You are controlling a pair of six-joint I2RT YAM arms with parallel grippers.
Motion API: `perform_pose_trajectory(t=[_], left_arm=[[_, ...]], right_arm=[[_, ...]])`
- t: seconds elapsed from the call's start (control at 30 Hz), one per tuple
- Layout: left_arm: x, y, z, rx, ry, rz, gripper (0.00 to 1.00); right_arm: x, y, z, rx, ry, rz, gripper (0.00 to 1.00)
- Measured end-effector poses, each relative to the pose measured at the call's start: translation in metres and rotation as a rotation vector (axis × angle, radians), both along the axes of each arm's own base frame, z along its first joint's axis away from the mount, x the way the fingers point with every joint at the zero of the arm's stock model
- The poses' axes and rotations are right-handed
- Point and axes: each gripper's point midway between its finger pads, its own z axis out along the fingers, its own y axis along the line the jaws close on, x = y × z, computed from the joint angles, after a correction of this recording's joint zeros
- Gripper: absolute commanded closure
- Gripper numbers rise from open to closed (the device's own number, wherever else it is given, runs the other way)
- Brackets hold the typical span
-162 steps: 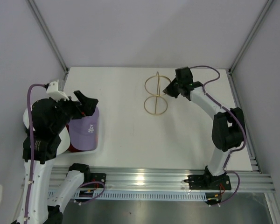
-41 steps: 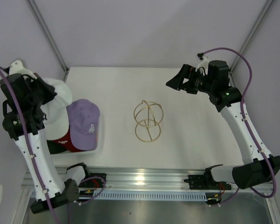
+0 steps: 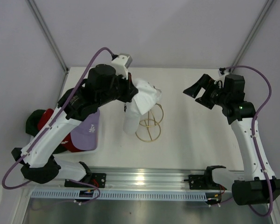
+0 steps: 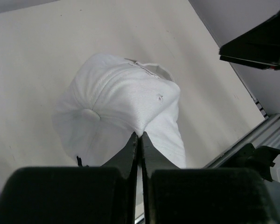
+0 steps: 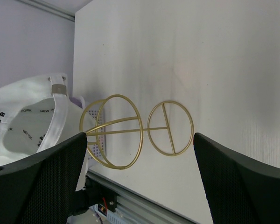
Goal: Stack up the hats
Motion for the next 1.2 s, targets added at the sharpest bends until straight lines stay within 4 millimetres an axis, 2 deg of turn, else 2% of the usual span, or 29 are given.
perform_pose_trajectory(t=[0.1,0.17,0.23,0.3,0.43,0.6,0.73,1.0,1.07,1.1,1.17,1.2], left_arm=[[-0.004,-0.023,0.004,0.033,-0.03,-0.049,0.99],[-0.003,-0.043,-0.002,0.074,-0.035,-0.079,0.99],[0.0,-0.063,-0.02,0.136,-0.025,-0.099,0.99],[0.001,-0.075,-0.05,0.225,0.015,-0.108,0.99],[-0.001,-0.078,-0.094,0.335,0.078,-0.111,0.99],[-0.006,-0.073,-0.12,0.378,0.116,-0.11,0.99],[-0.016,-0.076,-0.132,0.399,0.128,-0.133,0.99],[-0.042,-0.094,-0.134,0.406,0.118,-0.209,0.98],[-0.046,-0.097,-0.135,0.409,0.117,-0.22,0.84],[-0.048,-0.098,-0.136,0.411,0.117,-0.223,0.66],[-0.05,-0.099,-0.137,0.412,0.121,-0.221,0.52],[-0.051,-0.099,-0.138,0.413,0.124,-0.217,0.37]], right_arm=[[-0.002,0.0,-0.006,-0.001,0.022,0.0,0.0],[-0.003,0.0,-0.006,-0.001,0.025,0.001,0.0],[-0.003,0.0,-0.007,-0.002,0.027,0.001,0.0],[-0.004,0.0,-0.008,-0.003,0.033,0.0,0.0],[-0.005,-0.001,-0.011,-0.004,0.045,0.0,0.0],[-0.006,-0.001,-0.019,-0.005,0.064,-0.001,0.0],[-0.007,0.0,-0.031,-0.005,0.092,-0.001,0.01],[-0.012,0.0,-0.063,0.001,0.165,-0.004,0.0],[-0.013,0.0,-0.071,0.001,0.181,-0.005,0.01],[-0.014,0.0,-0.075,0.001,0.188,-0.005,0.0],[-0.015,0.0,-0.084,0.003,0.204,-0.007,0.0],[-0.015,0.0,-0.089,0.004,0.213,-0.008,0.0]])
